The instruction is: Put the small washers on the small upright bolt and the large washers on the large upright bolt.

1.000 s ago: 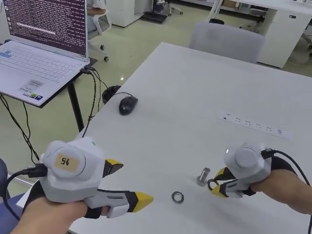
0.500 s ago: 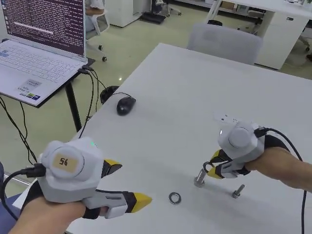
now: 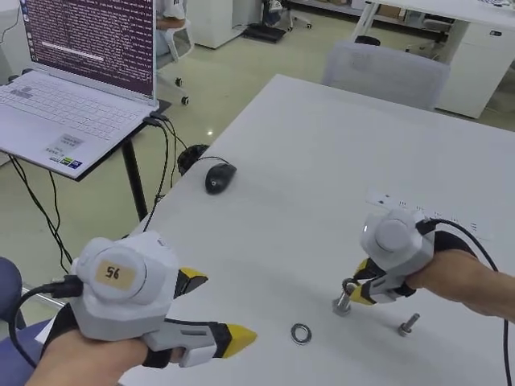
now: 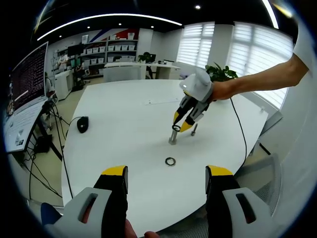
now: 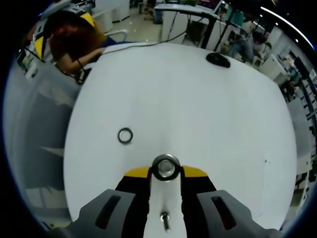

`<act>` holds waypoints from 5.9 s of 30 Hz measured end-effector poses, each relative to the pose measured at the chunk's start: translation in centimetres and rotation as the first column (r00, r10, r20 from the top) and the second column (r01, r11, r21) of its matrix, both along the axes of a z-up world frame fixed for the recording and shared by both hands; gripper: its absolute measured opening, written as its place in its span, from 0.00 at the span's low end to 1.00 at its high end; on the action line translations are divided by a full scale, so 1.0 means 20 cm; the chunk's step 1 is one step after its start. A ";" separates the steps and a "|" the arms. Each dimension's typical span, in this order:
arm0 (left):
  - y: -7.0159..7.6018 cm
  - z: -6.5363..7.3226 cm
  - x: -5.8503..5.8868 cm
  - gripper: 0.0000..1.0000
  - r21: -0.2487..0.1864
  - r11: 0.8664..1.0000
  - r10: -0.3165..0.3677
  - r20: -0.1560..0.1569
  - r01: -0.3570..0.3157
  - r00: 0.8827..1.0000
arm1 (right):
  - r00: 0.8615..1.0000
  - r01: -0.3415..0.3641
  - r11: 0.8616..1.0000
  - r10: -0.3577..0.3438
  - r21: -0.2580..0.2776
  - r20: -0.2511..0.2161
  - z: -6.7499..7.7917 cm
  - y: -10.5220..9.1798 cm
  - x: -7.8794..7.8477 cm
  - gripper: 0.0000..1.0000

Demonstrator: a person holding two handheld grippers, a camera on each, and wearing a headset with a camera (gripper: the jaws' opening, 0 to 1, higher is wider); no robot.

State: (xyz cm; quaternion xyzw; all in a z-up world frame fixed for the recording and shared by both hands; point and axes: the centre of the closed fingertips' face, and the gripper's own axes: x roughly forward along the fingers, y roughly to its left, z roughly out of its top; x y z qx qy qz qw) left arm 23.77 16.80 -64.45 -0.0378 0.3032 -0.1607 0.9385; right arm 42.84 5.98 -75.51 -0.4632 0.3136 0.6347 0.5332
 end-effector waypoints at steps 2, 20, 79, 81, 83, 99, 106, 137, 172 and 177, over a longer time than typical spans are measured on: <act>0.00 0.00 0.00 0.63 0.002 1.000 -0.001 -0.002 0.001 1.000 | 1.000 0.002 1.000 -0.002 -0.004 -0.003 -0.01 0.00 0.00 0.23; 0.01 -0.02 -0.02 0.63 0.002 1.000 0.004 -0.012 -0.004 1.000 | 1.000 0.009 1.000 -0.009 -0.029 -0.013 -0.09 0.01 0.00 0.24; 0.03 0.01 -0.04 0.63 0.003 1.000 0.002 0.005 -0.002 1.000 | 0.969 0.237 0.971 -0.234 0.021 -0.082 -0.24 -0.16 -0.26 0.27; 0.03 0.01 -0.04 0.63 0.002 1.000 0.004 0.005 -0.004 1.000 | 0.965 0.244 0.970 -0.241 0.021 -0.100 -0.26 -0.16 -0.29 0.27; 0.03 0.00 -0.04 0.63 0.004 1.000 0.003 0.004 -0.003 1.000 | 0.962 0.250 0.968 -0.246 0.022 -0.118 -0.28 -0.15 -0.32 0.27; 0.01 0.00 -0.04 0.62 -0.001 1.000 0.000 -0.002 0.000 1.000 | 0.977 0.155 0.986 -0.142 0.069 -0.156 -0.31 0.13 -0.42 0.28; 0.03 0.00 -0.06 0.62 0.000 1.000 0.007 -0.005 -0.007 1.000 | 0.988 0.066 0.997 -0.060 0.040 -0.143 -0.35 0.18 -0.43 0.28; 0.02 0.00 -0.05 0.62 0.001 1.000 0.005 -0.001 -0.005 1.000 | 0.991 -0.103 0.994 0.100 -0.028 -0.090 -0.35 0.19 -0.44 0.23; 0.03 0.01 -0.02 0.62 0.001 1.000 0.002 0.008 -0.002 1.000 | 0.992 0.113 0.991 -0.108 0.070 -0.068 -0.10 -0.06 -0.28 0.23; 0.02 0.02 -0.01 0.62 -0.001 1.000 -0.003 0.012 0.003 1.000 | 0.984 0.174 0.980 -0.170 0.094 -0.057 -0.03 -0.14 -0.20 0.23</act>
